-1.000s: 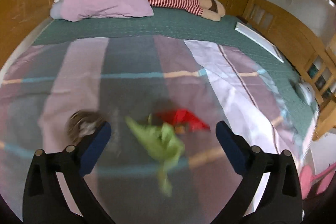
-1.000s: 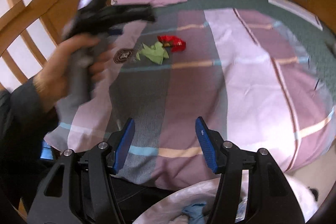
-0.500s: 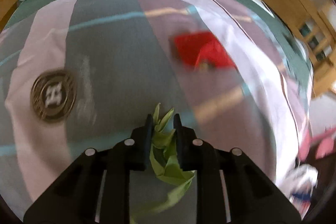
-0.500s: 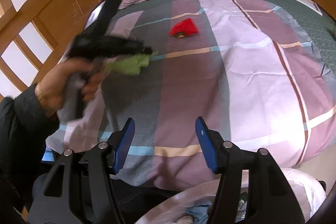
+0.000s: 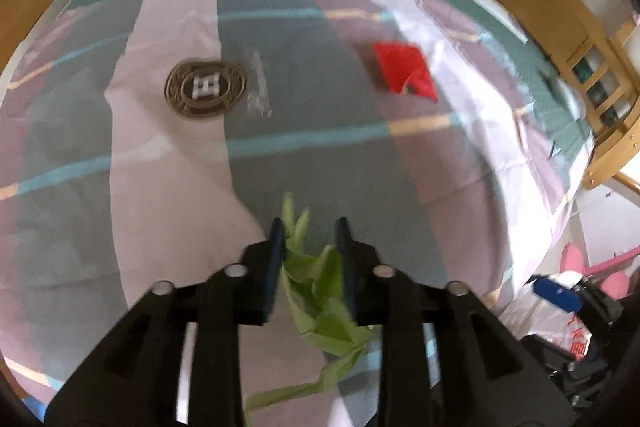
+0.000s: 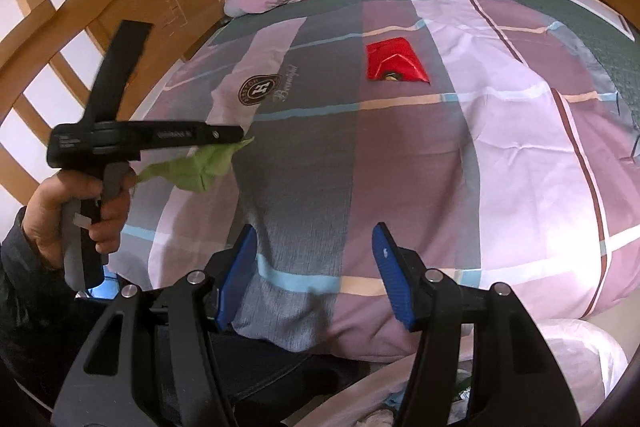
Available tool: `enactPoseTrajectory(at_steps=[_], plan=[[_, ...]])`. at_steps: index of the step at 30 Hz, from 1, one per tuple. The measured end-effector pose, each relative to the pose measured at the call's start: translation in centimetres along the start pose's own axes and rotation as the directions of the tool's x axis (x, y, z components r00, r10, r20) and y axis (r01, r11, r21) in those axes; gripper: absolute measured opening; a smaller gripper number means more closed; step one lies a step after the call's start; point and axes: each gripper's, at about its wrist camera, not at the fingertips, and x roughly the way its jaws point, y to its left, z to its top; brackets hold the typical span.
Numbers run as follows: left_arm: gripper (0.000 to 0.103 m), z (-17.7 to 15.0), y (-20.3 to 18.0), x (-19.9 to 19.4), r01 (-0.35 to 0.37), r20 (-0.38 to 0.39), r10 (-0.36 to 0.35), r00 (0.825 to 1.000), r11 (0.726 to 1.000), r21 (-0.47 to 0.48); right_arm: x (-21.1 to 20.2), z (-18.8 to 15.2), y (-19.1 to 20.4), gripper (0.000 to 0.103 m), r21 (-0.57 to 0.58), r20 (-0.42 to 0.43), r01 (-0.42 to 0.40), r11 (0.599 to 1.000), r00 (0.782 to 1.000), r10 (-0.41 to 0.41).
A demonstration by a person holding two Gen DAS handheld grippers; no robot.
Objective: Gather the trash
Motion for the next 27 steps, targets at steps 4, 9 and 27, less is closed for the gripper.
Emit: enactPoseTrajectory(at_steps=[4, 9, 27], plan=[[0.077, 0.2, 0.6, -1.7, -0.010, 0.076, 0.011, 0.997, 1.000, -0.013, -0.2, -0.1, -0.3, 0.059, 0.015, 0.005, 0.000, 1.000, 1.000, 0.000], [0.085, 4.2, -1.4, -2.3, 0.056, 0.169, -0.056, 0.984, 0.998, 0.005, -0.7, -0.4, -0.6, 0.059, 0.017, 0.015, 0.004, 1.000, 1.000, -0.005], [0.037, 12.4, -8.6, 10.8, 0.149, 0.040, -0.149, 0.988, 0.989, 0.005, -0.2, -1.4, -3.8, 0.059, 0.087, -0.003, 0.013, 0.996, 1.000, -0.013]])
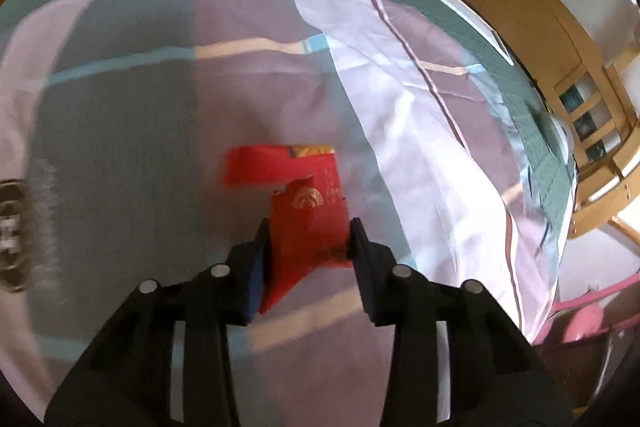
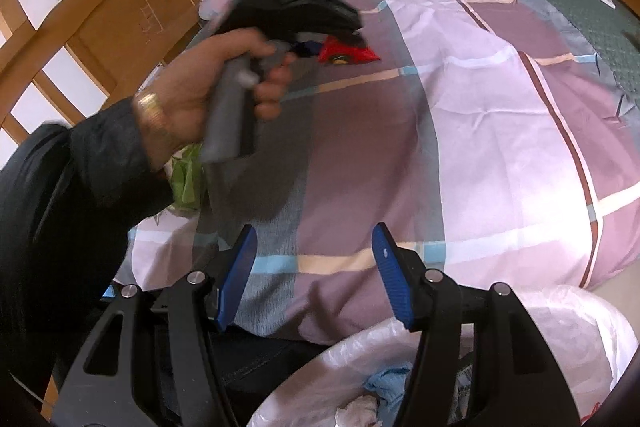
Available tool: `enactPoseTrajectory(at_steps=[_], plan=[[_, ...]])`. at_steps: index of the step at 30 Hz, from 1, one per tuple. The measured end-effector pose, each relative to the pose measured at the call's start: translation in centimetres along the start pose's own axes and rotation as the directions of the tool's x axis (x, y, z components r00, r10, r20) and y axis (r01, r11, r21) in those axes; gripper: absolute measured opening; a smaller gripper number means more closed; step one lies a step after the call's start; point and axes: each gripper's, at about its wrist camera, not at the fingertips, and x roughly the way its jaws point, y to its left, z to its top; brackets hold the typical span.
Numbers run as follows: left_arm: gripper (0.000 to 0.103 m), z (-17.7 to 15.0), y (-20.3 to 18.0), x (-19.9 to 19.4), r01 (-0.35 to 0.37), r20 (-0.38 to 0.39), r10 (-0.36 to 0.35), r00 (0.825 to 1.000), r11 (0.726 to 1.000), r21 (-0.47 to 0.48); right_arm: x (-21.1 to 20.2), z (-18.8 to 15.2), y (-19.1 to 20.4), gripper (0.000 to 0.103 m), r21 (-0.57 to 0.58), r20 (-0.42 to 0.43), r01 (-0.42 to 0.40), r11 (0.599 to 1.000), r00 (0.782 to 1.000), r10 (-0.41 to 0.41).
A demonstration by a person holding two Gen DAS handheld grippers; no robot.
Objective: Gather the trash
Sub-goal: 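Grasp the red packet with the left gripper and lift it, then grasp the green folded paper with the right gripper while the left holds the red packet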
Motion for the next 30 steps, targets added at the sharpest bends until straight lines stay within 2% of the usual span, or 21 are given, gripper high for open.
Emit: enactPoseTrajectory(at_steps=[2, 4, 6, 7, 8, 11, 12, 14, 15, 18, 20, 23, 27, 30], plan=[[0.036, -1.0, 0.4, -3.7, -0.003, 0.046, 0.001, 0.999, 0.999, 0.042, -0.1, 0.4, 0.4, 0.059, -0.018, 0.023, -0.005, 1.000, 1.000, 0.006], [0.036, -2.4, 1.6, -8.5, -0.044, 0.107, 0.038, 0.994, 0.997, 0.056, -0.1, 0.8, 1.3, 0.059, -0.044, 0.038, -0.010, 0.999, 0.999, 0.012], [0.037, -4.2, 3.9, -13.9, -0.113, 0.192, 0.107, 0.975, 0.993, 0.020, 0.2, 1.4, 3.0, 0.059, -0.090, 0.046, -0.027, 0.996, 0.998, 0.031], [0.037, -5.0, 4.8, -15.8, -0.145, 0.227, 0.144, 0.963, 0.989, -0.015, 0.3, 1.7, 4.0, 0.059, -0.118, 0.051, -0.033, 0.993, 0.998, 0.039], [0.037, -6.3, 6.4, -18.2, -0.191, 0.264, 0.205, 0.943, 0.979, -0.077, 0.4, 1.9, 4.8, 0.059, -0.138, 0.054, -0.036, 0.990, 0.998, 0.044], [0.037, -9.7, 10.2, -22.8, -0.274, 0.309, 0.342, 0.887, 0.930, -0.245, 1.5, 2.6, 8.2, 0.059, -0.227, 0.051, -0.052, 0.972, 0.997, 0.065], [0.037, -11.5, 11.7, -24.4, -0.310, 0.320, 0.401, 0.858, 0.903, -0.298, 1.9, 2.7, 9.3, 0.059, -0.263, 0.052, -0.058, 0.963, 0.996, 0.074], [0.037, -13.8, 13.5, -25.5, -0.341, 0.302, 0.450, 0.840, 0.872, -0.350, 3.1, 3.0, 11.5, 0.057, -0.326, 0.043, -0.062, 0.943, 0.996, 0.081], [0.037, -14.6, 14.2, -25.7, -0.340, 0.289, 0.454, 0.843, 0.865, -0.368, 3.9, 3.2, 12.4, 0.056, -0.343, 0.029, -0.070, 0.937, 0.996, 0.085], [0.037, -16.8, 16.0, -24.8, -0.350, 0.199, 0.456, 0.867, 0.844, -0.405, 5.9, 3.3, 14.5, 0.054, -0.373, 0.000, -0.066, 0.926, 0.997, 0.071], [0.037, -17.2, 16.4, -24.5, -0.334, 0.180, 0.436, 0.882, 0.846, -0.415, 6.8, 3.1, 15.8, 0.054, -0.401, -0.002, -0.043, 0.915, 0.999, 0.046], [0.037, -17.7, 16.4, -24.9, -0.344, 0.192, 0.452, 0.871, 0.841, -0.418, 8.6, 2.9, 16.9, 0.054, -0.418, -0.011, 0.006, 0.908, 1.000, -0.011], [0.037, -17.9, 16.8, -25.4, -0.325, 0.193, 0.431, 0.881, 0.850, -0.415, 10.8, 3.0, 17.4, 0.054, -0.416, -0.025, 0.053, 0.908, 0.997, -0.069], [0.037, -17.8, 16.8, -25.6, -0.308, 0.203, 0.413, 0.888, 0.861, -0.405, 12.0, 2.8, 17.8, 0.054, -0.443, -0.036, 0.080, 0.893, 0.994, -0.107]])
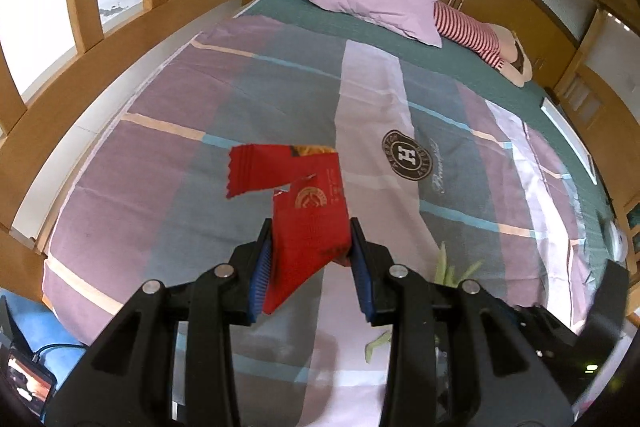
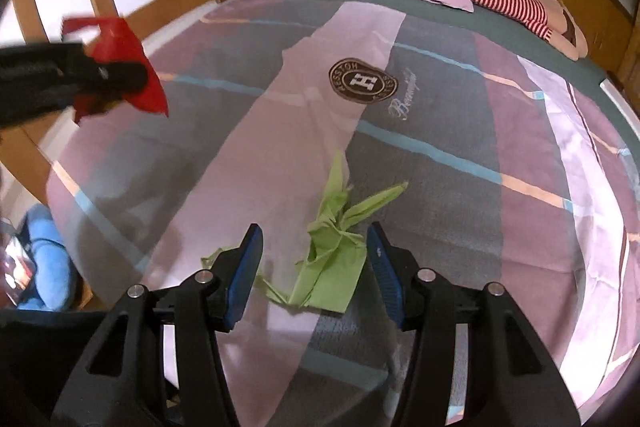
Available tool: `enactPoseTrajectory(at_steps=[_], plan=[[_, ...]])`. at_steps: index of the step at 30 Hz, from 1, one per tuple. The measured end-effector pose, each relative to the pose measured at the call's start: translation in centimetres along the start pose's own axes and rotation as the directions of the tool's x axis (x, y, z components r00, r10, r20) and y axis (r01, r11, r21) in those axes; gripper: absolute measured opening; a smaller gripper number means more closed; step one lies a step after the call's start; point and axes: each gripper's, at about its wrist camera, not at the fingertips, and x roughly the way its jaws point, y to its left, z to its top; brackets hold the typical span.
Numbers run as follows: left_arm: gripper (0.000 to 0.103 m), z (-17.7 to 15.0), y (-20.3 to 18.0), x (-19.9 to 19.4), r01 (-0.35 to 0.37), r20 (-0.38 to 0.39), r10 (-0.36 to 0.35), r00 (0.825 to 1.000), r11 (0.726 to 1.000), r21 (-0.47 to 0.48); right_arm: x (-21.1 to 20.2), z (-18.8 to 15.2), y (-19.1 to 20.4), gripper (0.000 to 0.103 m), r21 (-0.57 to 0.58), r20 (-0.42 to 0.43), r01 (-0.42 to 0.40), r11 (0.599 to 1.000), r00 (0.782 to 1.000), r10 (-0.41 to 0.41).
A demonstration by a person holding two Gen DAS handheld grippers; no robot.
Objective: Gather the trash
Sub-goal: 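Grasp the green folded paper with the right gripper while the left holds the red packet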
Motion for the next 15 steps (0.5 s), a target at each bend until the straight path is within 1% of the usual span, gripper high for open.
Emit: enactPoseTrajectory(at_steps=[1, 2, 3, 4, 7, 10, 15], plan=[[0.037, 0.0, 0.0, -0.1, 0.002, 0.003, -0.002, 1.000, 1.000, 0.003, 0.3, 0.1, 0.2, 0.050, -0.004, -0.008, 0.008, 1.000, 1.000, -0.008], [0.037, 0.1, 0.0, -0.1, 0.004, 0.006, -0.005, 1.000, 1.000, 0.005, 0.6, 0.0, 0.3, 0.037, -0.007, -0.016, 0.010, 1.000, 1.000, -0.011], [0.037, 0.1, 0.0, -0.2, 0.006, 0.008, -0.006, 1.000, 1.000, 0.004, 0.8, 0.0, 0.5, 0.032, -0.010, -0.023, 0.003, 1.000, 1.000, -0.004], [0.037, 0.1, 0.1, -0.3, 0.008, 0.009, -0.008, 1.000, 1.000, 0.000, 0.8, -0.1, 0.6, 0.030, -0.013, -0.024, 0.000, 1.000, 1.000, -0.001], [0.037, 0.1, 0.2, -0.2, 0.011, 0.008, -0.011, 1.000, 1.000, -0.008, 0.4, -0.1, 1.3, 0.027, -0.037, -0.009, 0.001, 0.999, 1.000, -0.002], [0.037, 0.2, 0.2, -0.2, 0.009, 0.009, -0.009, 1.000, 1.000, -0.010, -0.5, -0.1, 1.4, 0.026, -0.032, 0.017, -0.006, 0.999, 1.000, 0.006], [0.037, 0.2, 0.4, -0.1, 0.006, 0.009, -0.006, 1.000, 1.000, -0.016, -3.8, 0.1, 0.9, 0.026, -0.004, 0.101, -0.002, 1.000, 0.995, 0.002]])
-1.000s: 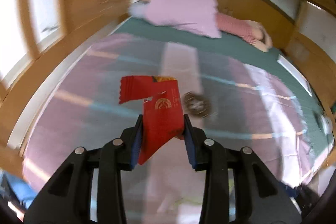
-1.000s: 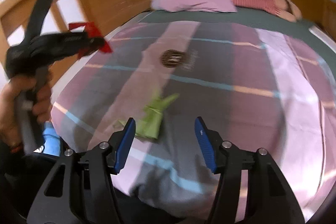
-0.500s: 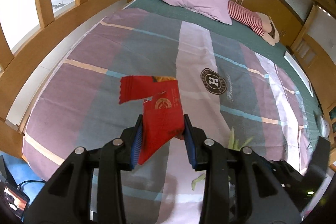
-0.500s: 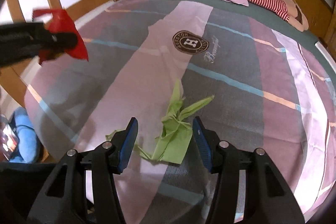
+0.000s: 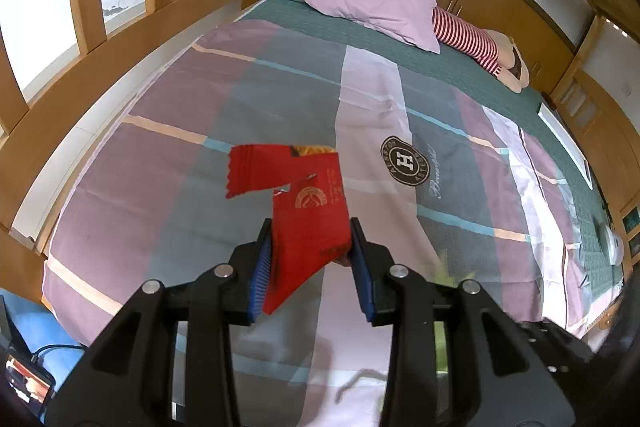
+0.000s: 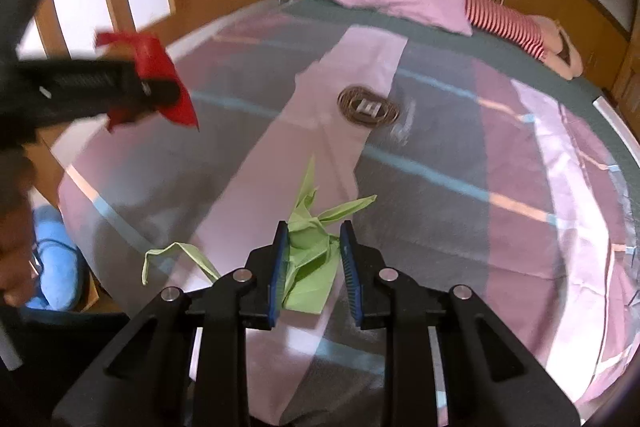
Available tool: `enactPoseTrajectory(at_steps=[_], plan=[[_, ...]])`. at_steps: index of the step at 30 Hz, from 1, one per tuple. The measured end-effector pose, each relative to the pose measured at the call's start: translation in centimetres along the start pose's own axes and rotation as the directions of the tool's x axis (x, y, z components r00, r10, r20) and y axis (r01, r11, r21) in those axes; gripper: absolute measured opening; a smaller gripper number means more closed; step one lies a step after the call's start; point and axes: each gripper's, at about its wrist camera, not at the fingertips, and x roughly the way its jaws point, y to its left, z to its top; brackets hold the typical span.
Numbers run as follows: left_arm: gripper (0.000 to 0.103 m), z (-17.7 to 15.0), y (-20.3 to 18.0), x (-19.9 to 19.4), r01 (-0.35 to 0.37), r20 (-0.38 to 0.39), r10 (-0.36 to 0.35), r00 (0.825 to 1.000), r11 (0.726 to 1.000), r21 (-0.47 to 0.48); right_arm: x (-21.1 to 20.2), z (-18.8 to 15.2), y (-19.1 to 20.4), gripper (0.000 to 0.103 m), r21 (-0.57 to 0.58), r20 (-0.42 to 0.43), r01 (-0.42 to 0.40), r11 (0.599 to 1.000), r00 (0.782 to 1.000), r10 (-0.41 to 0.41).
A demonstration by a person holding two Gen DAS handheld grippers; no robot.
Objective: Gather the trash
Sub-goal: 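Grasp the green folded paper with the right gripper while the left holds the red packet, then carry the green paper and red packet toward the wastebasket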
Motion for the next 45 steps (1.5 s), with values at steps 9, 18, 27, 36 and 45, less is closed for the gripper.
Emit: enactPoseTrajectory(at_steps=[9, 18, 27, 36, 45], plan=[[0.037, -0.3, -1.4, 0.2, 0.028, 0.000, -0.028, 1.000, 0.998, 0.056, -3.7, -0.1, -2.1, 0.026, 0.089, 0.070, 0.035, 0.995, 0.997, -0.041], [0.037, -0.7, -2.4, 0.1, 0.036, 0.002, -0.036, 0.999, 0.995, 0.098, -4.7, -1.0, -2.9, 0.026, 0.134, 0.073, 0.034, 0.990, 0.996, -0.044], [0.037, -0.9, -2.8, 0.1, 0.039, 0.000, -0.039, 0.999, 0.992, 0.117, -4.8, -1.1, -3.2, 0.026, 0.152, 0.074, 0.047, 0.987, 0.996, -0.058], [0.037, -1.1, -4.3, 0.3, 0.069, -0.001, -0.070, 0.998, 0.984, 0.165, -4.9, -1.5, -3.8, 0.026, 0.178, 0.071, 0.061, 0.982, 0.995, -0.074], [0.037, -1.1, -4.6, 0.3, 0.072, 0.001, -0.074, 0.997, 0.981, 0.178, -5.5, -1.5, -4.2, 0.026, 0.198, 0.086, 0.062, 0.978, 0.993, -0.080]])
